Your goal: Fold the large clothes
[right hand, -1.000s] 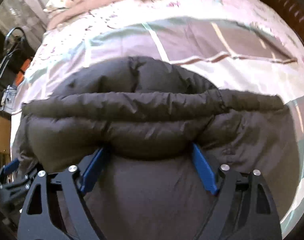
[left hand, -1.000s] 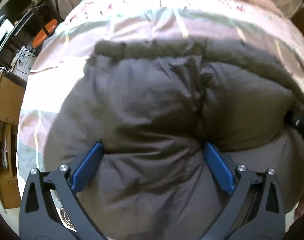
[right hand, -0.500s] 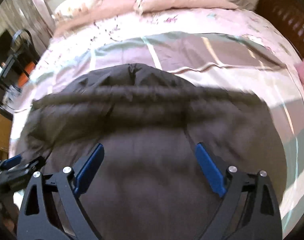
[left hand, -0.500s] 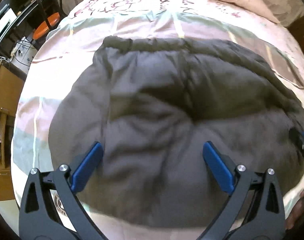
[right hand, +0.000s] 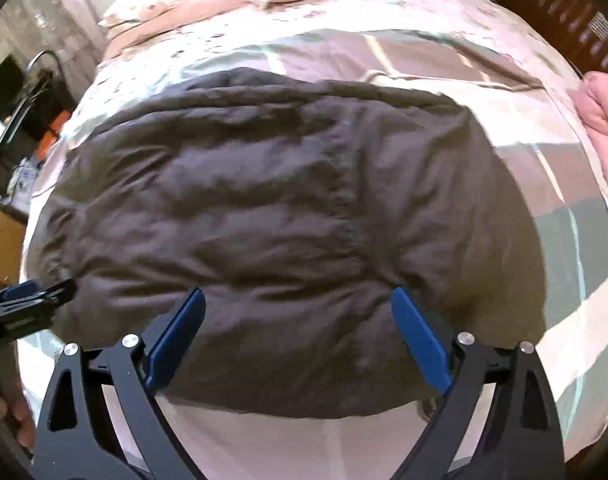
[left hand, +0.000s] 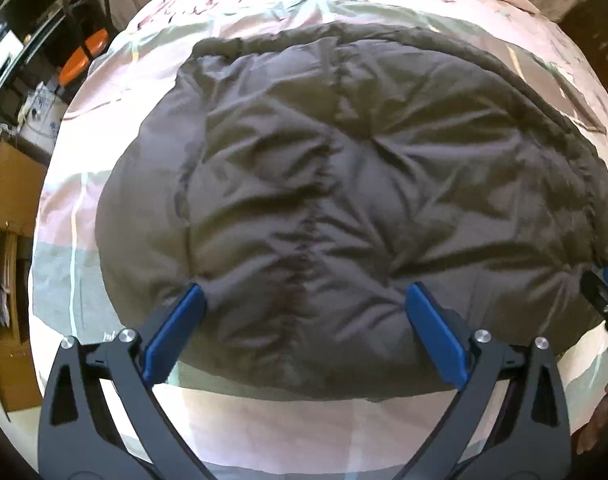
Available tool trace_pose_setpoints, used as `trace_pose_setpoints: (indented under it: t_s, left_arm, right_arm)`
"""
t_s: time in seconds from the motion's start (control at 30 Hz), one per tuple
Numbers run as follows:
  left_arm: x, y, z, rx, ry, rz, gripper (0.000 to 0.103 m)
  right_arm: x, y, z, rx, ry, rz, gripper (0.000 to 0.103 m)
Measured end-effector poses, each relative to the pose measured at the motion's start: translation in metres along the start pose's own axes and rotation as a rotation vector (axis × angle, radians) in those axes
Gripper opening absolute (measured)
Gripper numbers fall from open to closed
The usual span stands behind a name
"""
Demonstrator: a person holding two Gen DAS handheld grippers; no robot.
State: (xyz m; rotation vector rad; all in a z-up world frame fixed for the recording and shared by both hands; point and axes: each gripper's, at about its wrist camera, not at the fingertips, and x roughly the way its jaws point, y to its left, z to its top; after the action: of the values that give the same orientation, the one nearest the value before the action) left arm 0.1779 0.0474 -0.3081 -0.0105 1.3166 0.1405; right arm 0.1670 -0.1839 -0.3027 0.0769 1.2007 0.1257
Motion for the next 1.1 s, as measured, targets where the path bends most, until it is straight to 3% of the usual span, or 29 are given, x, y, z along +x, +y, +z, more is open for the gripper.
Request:
trace_pose_setpoints:
  t_s: [0.1,0.17,0.23,0.27,0.3,0.4,0.43,0.5,0.57,0.63,0.7,0.8,0.83,0.9,0.97,1.1]
  left_arm:
    - [0.005,-0.001,-0.006,0.035,-0.001,0.034,0.101]
    - [0.013,0.011,-0.010,0.036,0.022,0.063,0.101]
    - [0.019,0.044,-0.012,-0.024,0.036,0.147,0.101]
    - [0.021,0.063,-0.014,-0.066,0.046,0.171,0.101]
    - [0.024,0.077,-0.016,-0.099,0.063,0.171,0.101]
    - [0.018,0.124,-0.024,-0.261,0.094,0.072,0.101]
    - [0.013,0.128,-0.023,-0.275,0.081,0.079,0.101]
    - [-0.001,0.123,-0.020,-0.269,0.033,0.102,0.101]
    - [-0.003,0.106,-0.016,-0.231,0.014,0.091,0.101]
    - [0.011,0.088,-0.013,-0.144,0.059,0.162,0.101]
    - [0.019,0.093,-0.013,-0.116,0.070,0.203,0.101]
    - [0.022,0.137,-0.023,-0.202,0.085,0.244,0.101]
    - [0.026,0.159,-0.029,-0.225,0.107,0.325,0.101]
    - [0.032,0.191,-0.041,-0.271,0.143,0.363,0.101]
    - [0.028,0.224,-0.054,-0.369,0.142,0.283,0.101]
    - [0.005,0.227,-0.068,-0.439,0.087,0.181,0.101]
  right_arm:
    - [0.012,0.003,-0.006,-0.049,0.030,-0.078,0.094]
    - [0.023,-0.023,-0.013,0.016,0.085,-0.115,0.094]
    - [0.025,-0.048,-0.021,0.081,0.108,-0.191,0.094]
    - [0.022,-0.068,-0.027,0.119,0.115,-0.260,0.094]
    - [0.021,-0.080,-0.030,0.150,0.124,-0.277,0.094]
    - [0.004,-0.091,-0.035,0.217,0.092,-0.239,0.094]
    - [-0.004,-0.079,-0.034,0.197,0.051,-0.198,0.094]
    - [-0.013,-0.044,-0.027,0.142,-0.010,-0.073,0.094]
    - [-0.010,-0.003,-0.021,0.070,-0.014,0.019,0.094]
    - [0.003,0.031,-0.021,-0.038,0.023,0.015,0.094]
    - [0.017,0.038,-0.024,-0.105,0.053,-0.036,0.094]
    - [0.025,-0.013,-0.031,0.014,0.105,-0.066,0.094]
    - [0.024,-0.046,-0.033,0.071,0.117,-0.127,0.094]
    - [0.021,-0.098,-0.038,0.166,0.142,-0.246,0.094]
    - [0.012,-0.146,-0.046,0.294,0.167,-0.277,0.094]
    - [-0.026,-0.152,-0.050,0.320,0.063,-0.283,0.094]
